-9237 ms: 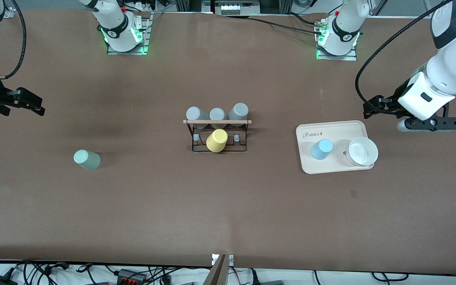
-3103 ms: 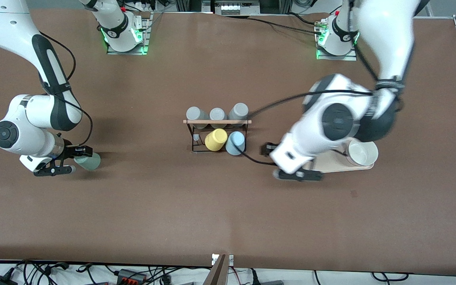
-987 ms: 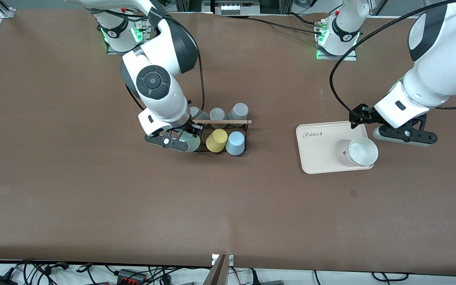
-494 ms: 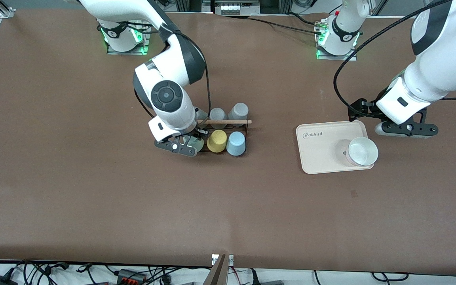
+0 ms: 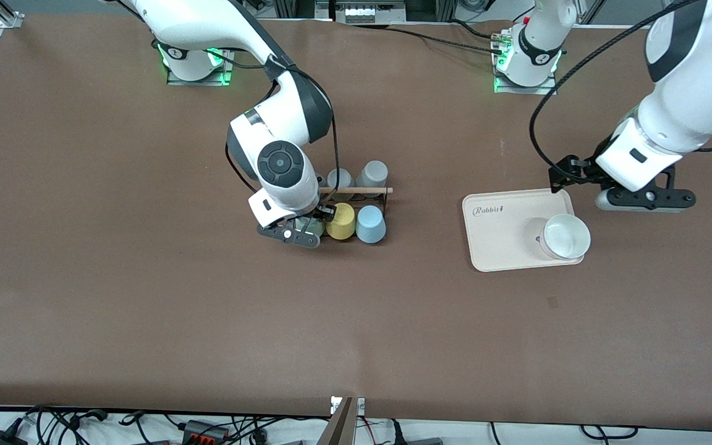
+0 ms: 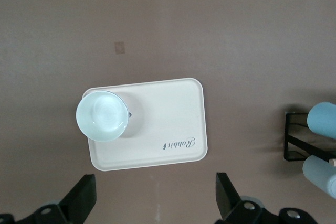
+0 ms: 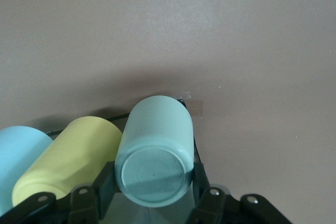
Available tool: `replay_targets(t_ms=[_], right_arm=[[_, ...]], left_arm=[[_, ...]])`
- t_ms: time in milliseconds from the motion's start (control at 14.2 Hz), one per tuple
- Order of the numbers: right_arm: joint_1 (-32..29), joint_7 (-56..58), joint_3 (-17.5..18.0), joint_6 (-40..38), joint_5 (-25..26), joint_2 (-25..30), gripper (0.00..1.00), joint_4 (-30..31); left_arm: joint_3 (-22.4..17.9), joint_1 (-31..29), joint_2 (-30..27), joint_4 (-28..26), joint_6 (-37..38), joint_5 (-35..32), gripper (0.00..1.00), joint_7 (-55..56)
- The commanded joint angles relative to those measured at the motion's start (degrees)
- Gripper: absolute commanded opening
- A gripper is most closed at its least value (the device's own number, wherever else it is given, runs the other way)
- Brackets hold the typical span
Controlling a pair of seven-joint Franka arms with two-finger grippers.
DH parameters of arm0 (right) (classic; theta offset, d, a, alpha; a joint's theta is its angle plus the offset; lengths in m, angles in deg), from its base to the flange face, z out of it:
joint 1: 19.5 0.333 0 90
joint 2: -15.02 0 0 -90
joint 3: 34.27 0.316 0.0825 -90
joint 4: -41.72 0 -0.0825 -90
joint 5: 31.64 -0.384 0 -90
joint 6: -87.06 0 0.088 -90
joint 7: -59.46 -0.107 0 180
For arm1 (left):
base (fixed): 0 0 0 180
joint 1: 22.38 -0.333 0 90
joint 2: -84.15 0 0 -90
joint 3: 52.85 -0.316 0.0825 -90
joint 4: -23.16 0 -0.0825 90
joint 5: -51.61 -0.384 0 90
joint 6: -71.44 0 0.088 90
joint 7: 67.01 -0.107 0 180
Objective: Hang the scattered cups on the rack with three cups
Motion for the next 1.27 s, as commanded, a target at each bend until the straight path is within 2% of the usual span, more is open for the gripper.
replay_targets(t_ms=[0, 71, 212, 353, 635, 846, 987, 1199], right_arm=[[-0.1, 0.3, -0.6, -1.0, -1.0, 0.2, 1.0, -1.9], [-0.6, 0.8, -1.0, -1.2, -1.0, 0.2, 1.0, -2.6], [-2.5, 6.7, -0.6, -1.3, -0.6, 3.8, 1.0, -2.9], [-3.9, 12.1, -1.8, -3.8, -0.6, 6.8, 1.0, -3.0], [-14.7, 27.1, -1.4, -11.6, -0.2, 11.0, 1.0, -7.3], [-22.9, 37.7, -1.4, -17.1, 0.0, 14.7, 1.0, -6.9], [-26.4, 40.1, -1.4, -18.6, 1.2, 17.2, 1.0, -6.1], [-29.3, 42.7, -1.5, -18.2, 2.7, 22.6, 1.0, -0.2]], left_arm=[[0.6, -1.0, -0.3, 2.0, 2.0, 0.9, 1.0, -0.6], [0.9, -0.6, -0.5, 2.1, 3.4, 0.3, 1.0, -0.5], [1.3, -0.6, -0.5, 2.2, 3.5, -1.2, 1.0, -1.5], [1.5, -0.5, -0.5, 2.2, 3.8, -1.8, 1.0, -2.2], [1.9, -0.9, -0.1, 3.4, 3.7, -1.5, 1.0, -2.3], [2.0, -0.4, -0.1, 3.5, 3.8, -1.5, 1.0, -2.0], [2.0, -0.4, 0.0, 3.6, 3.8, -1.5, 1.0, -2.2], [2.0, -0.4, 0.0, 3.6, 3.8, -1.4, 1.0, -2.2]])
